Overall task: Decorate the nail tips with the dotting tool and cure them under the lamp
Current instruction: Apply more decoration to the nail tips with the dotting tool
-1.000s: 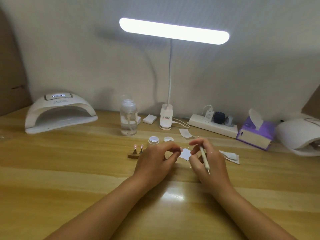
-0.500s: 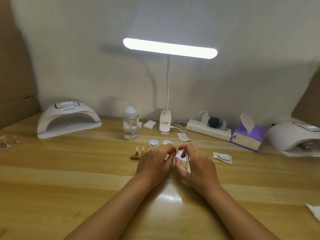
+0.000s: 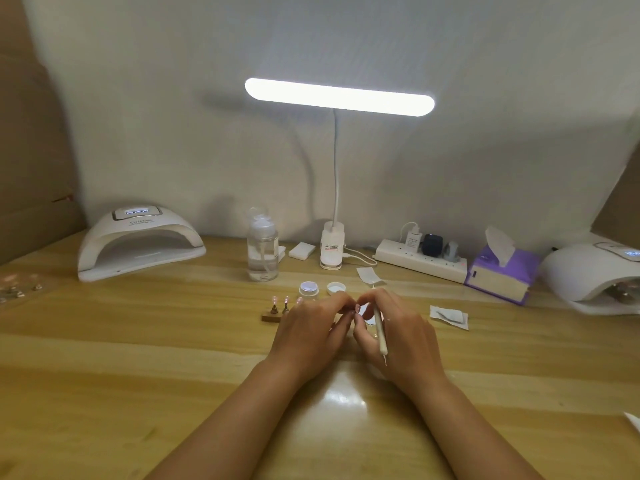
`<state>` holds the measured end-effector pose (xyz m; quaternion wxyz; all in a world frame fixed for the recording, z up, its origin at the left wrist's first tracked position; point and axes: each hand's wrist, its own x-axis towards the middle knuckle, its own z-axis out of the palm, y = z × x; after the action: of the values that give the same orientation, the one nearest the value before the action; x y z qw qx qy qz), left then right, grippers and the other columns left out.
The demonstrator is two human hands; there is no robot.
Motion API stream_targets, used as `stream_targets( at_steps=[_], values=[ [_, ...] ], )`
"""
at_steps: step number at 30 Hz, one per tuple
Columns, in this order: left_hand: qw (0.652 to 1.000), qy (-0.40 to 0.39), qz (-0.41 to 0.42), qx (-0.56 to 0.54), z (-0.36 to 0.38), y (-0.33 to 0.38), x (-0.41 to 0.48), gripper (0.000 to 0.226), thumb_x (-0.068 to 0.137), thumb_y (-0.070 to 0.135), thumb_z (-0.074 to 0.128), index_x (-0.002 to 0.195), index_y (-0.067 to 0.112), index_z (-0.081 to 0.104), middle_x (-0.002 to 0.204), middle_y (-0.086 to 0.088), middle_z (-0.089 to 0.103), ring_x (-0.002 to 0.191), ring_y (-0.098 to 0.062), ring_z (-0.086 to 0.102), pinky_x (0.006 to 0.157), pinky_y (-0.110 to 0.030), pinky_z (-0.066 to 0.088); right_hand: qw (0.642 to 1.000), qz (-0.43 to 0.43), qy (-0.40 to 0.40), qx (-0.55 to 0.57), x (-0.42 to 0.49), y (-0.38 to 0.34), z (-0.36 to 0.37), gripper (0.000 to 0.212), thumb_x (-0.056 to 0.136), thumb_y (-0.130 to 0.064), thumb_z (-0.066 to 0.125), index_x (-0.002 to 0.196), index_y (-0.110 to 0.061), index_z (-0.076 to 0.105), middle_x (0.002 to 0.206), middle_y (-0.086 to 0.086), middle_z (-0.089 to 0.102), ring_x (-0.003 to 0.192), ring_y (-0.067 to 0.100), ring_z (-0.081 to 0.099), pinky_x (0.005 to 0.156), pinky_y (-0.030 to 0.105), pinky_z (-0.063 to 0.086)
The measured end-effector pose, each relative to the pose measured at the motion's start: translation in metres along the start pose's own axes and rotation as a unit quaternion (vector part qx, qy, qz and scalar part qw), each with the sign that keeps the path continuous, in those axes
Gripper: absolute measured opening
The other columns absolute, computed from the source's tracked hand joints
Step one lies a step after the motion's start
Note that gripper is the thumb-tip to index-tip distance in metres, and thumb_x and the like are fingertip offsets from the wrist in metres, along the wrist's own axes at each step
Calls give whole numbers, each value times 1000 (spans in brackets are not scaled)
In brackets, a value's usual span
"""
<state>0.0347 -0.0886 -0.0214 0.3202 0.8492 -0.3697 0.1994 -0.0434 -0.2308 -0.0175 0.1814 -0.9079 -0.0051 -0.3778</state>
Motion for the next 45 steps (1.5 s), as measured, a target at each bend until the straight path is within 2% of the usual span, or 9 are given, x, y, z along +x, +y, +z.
stream_targets(
  at_steps=[9, 12, 17, 20, 24, 26, 30, 34, 45],
  values=[
    [999, 25, 44, 10, 5, 1, 1, 22, 95, 38, 51, 117, 37, 55, 112, 15, 70, 96, -13, 67, 71, -28, 46, 997, 30, 23, 61, 5, 10, 6, 17, 83, -22, 74, 93, -28, 62, 80, -17, 61, 70, 6, 57, 55, 24, 42],
    [996, 77, 40, 14, 4, 4, 0, 27, 89, 33, 60, 116, 32, 58, 110, 16, 65, 87, -11, 66, 66, -24, 43, 995, 48, 36, 80, 7, 13, 6, 17, 83, -21, 74, 93, -26, 61, 79, -14, 64, 67, 7, 59, 55, 31, 48],
    [981, 139, -139, -1, -30, -17, 24, 23, 80, 32, 67, 100, 37, 56, 84, 17, 48, 67, -2, 50, 53, -21, 31, 992, 71, 46, 96, 7, 14, 4, 14, 84, -19, 72, 94, -21, 63, 78, -14, 65, 69, 11, 63, 60, 41, 54],
    [964, 40, -244, -101, -65, -57, 35, 27, 77, 37, 75, 101, 34, 61, 98, 15, 58, 88, -6, 59, 64, -23, 41, 994, 76, 25, 77, 7, 12, 4, 14, 85, -21, 72, 96, -21, 63, 79, -15, 64, 68, 11, 62, 59, 40, 54],
    [930, -193, -272, -153, -87, -93, 22, 47, 69, 39, 87, 109, 36, 60, 111, 13, 60, 99, -1, 58, 76, -20, 44, 998, 56, -10, 36, 5, 6, 6, 13, 88, -25, 71, 96, -26, 61, 81, -17, 60, 69, 10, 58, 56, 35, 51],
    [924, -241, -271, -120, -82, -97, 21, 48, 67, 37, 89, 106, 39, 60, 113, 14, 59, 103, -2, 57, 87, -23, 44, 999, 39, -19, 23, 4, 5, 6, 12, 89, -27, 70, 96, -28, 60, 81, -17, 59, 68, 8, 56, 54, 32, 49],
    [935, -250, -245, -65, -69, -90, 28, 43, 69, 35, 86, 104, 40, 62, 105, 14, 61, 94, 0, 57, 83, -24, 45, 999, 23, -24, 8, 3, 5, 6, 13, 89, -29, 70, 97, -30, 59, 81, -18, 58, 68, 6, 54, 52, 25, 44],
    [941, -252, -216, -61, -67, -87, 30, 23, 70, 30, 82, 83, 38, 65, 96, 13, 65, 87, -3, 62, 71, -21, 46, 999, 27, -19, 14, 4, 5, 6, 13, 89, -30, 69, 97, -30, 59, 82, -18, 59, 69, 6, 56, 53, 29, 47],
    [960, -230, -156, -13, -68, -76, 30, 21, 70, 25, 76, 86, 38, 70, 80, 17, 65, 73, 3, 60, 59, -12, 41, 999, -5, -34, 9, 2, -5, 2, 14, 90, -29, 72, 102, -24, 66, 84, -13, 65, 69, 11, 60, 55, 36, 53]
  ],
)
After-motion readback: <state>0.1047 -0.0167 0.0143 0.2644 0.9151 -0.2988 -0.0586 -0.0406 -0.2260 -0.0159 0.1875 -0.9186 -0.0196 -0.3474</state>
